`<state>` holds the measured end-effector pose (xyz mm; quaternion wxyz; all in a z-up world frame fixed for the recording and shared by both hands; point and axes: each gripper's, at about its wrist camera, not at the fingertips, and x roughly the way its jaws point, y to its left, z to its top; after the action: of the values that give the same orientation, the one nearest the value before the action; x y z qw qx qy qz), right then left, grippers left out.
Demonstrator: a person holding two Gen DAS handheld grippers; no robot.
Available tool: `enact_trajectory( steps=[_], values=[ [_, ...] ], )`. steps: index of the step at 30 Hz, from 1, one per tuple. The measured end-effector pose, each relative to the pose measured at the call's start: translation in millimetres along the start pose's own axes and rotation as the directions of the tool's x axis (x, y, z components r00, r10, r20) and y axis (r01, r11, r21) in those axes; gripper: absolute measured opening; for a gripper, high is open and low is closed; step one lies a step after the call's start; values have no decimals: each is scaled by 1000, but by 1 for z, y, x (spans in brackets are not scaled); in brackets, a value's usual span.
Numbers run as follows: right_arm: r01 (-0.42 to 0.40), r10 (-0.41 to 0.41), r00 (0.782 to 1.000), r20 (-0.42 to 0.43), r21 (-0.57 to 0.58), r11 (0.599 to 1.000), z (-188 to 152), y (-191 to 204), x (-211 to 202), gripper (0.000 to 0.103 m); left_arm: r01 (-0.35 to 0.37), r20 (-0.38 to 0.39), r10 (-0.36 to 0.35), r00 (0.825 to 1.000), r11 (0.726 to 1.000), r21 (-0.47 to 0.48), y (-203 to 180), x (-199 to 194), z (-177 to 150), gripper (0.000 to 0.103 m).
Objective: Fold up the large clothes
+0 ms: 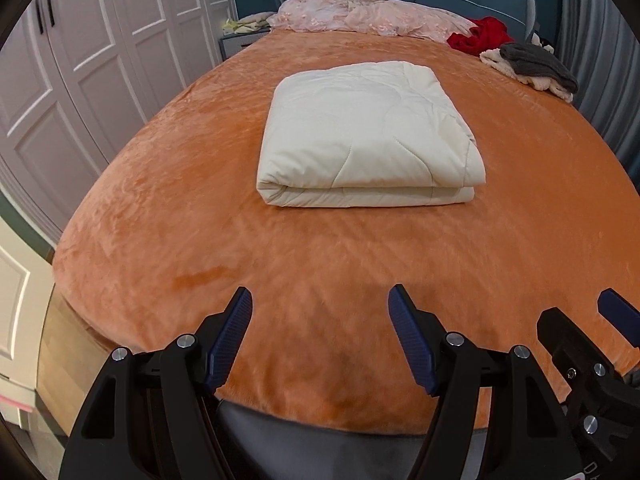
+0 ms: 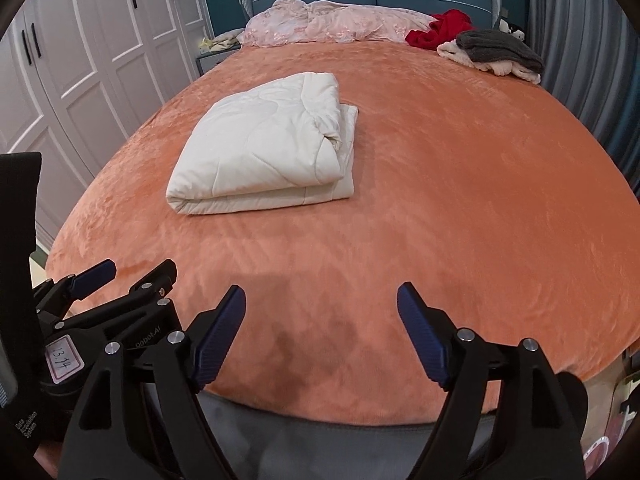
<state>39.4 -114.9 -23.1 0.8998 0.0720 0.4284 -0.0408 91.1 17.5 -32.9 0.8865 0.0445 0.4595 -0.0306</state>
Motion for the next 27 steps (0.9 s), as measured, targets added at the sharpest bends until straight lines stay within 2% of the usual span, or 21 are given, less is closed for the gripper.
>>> enact_trajectory(
  steps=[16, 27],
  values=[
    [4, -3, 1000, 25, -29, 1000, -19, 3, -20, 76, -37, 29, 36, 999, 999, 22, 1, -21, -22, 68],
    [4, -2, 999, 41, -36, 999, -20, 5, -26, 76, -58, 47, 57, 997, 998, 24, 1, -29, -24, 68]
  ],
)
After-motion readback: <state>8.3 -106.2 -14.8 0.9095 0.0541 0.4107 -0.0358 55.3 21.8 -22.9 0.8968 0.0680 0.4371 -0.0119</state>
